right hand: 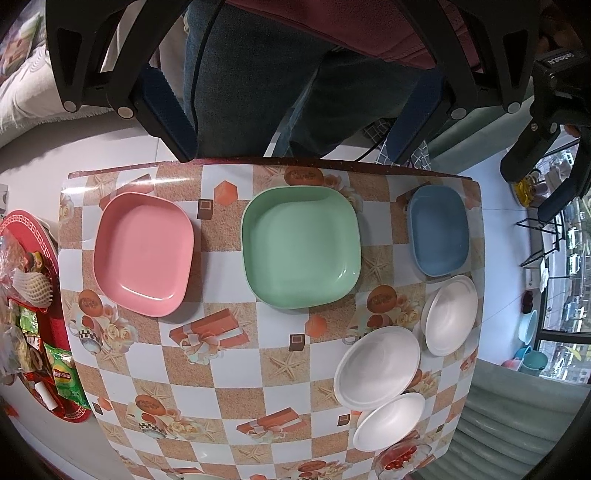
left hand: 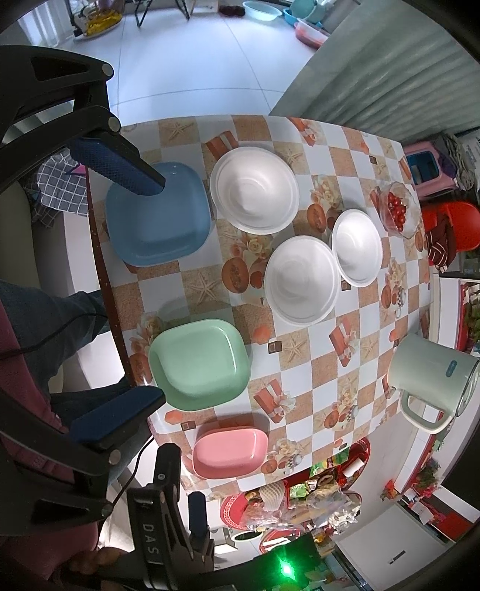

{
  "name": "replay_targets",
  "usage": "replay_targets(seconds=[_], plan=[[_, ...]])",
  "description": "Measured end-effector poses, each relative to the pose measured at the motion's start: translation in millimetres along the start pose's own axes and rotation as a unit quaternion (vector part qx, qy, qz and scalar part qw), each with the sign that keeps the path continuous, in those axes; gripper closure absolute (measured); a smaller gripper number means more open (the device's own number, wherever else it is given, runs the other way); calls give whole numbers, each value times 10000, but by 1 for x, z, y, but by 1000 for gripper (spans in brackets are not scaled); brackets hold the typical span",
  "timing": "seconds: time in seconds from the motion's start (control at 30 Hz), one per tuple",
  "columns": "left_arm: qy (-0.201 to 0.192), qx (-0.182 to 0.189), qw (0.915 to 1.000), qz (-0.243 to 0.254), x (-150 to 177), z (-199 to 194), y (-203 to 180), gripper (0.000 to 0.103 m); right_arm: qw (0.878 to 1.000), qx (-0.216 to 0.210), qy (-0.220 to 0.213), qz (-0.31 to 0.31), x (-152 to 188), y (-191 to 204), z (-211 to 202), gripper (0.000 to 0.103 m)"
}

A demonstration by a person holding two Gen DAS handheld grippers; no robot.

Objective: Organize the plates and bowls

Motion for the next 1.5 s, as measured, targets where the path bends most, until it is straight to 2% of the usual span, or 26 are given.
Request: replay_targets(seconds=[0.5, 0.8, 1.1, 1.27, 1.5], plan=[[64, -100, 9999, -61, 3, 2, 5, 0, 10000, -53, 39, -10, 1, 0, 8, 0], [44, -154, 9997, -195, 11, 8, 17, 0, 9990, -294, 55, 325, -5, -9, 12, 0], [614, -205, 9978, 114, 28, 49, 9, 0, 9925, -360, 435, 1084, 1, -47, 51, 0], [697, -114, 9970, 329, 19, 77, -9, 0, 9947, -261, 267, 959, -7, -58, 70, 0], [719, 44, 9973, 162, 4, 120, -23, 0, 9974, -135, 27, 711, -31, -59, 96, 0]])
Point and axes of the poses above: each gripper's, at about its wrist camera, not at the fingertips, and z roughly the way its jaws point, y to its left, x to its underside, the point moved 9 cm from there along z, roughly the way its jaws point, and after that the axes turned 12 degrees about z, right-handed, at the moved point
